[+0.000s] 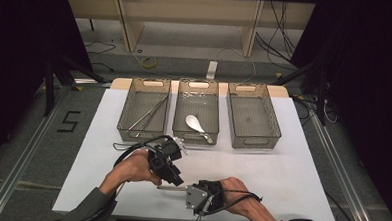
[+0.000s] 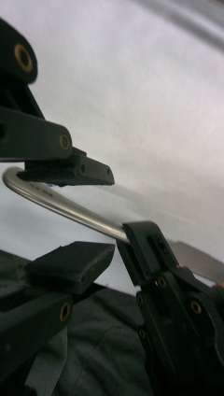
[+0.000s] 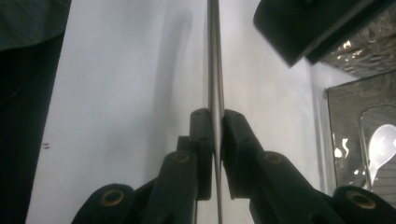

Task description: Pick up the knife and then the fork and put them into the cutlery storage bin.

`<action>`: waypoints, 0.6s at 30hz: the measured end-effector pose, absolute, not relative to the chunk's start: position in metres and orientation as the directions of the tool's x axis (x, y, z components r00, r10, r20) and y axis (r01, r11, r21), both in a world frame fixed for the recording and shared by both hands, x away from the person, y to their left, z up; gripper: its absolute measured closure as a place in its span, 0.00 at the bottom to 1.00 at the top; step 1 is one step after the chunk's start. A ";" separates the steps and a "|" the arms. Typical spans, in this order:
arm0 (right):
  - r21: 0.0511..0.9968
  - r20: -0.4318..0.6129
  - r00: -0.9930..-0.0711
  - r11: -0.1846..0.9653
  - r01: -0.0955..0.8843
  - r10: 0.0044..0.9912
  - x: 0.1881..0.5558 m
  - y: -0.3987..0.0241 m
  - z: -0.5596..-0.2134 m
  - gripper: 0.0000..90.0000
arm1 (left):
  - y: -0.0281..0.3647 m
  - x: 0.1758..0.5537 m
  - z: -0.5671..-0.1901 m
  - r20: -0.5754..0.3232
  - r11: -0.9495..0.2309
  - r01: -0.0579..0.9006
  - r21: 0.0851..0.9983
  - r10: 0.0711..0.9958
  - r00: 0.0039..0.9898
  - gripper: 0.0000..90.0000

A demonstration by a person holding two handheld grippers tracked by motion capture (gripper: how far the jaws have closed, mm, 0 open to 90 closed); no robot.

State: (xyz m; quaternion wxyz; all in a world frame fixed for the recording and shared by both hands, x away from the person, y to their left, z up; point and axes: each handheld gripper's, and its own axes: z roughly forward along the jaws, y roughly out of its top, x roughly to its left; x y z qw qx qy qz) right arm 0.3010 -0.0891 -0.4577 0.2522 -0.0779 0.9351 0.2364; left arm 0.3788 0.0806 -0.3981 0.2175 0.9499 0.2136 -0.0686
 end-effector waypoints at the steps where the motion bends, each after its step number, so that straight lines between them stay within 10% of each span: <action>1: 0.393 -0.516 -0.856 0.881 -0.264 -0.026 0.302 -0.090 -0.457 0.93 | 0.083 0.379 -0.396 -0.219 -0.803 0.444 0.397 0.387 0.896 0.64; 18: 0.480 -0.547 -0.792 0.877 -0.033 0.269 0.343 -0.150 -0.428 0.93 | 0.156 0.377 -0.396 -0.167 -0.563 0.615 0.552 0.648 0.743 0.35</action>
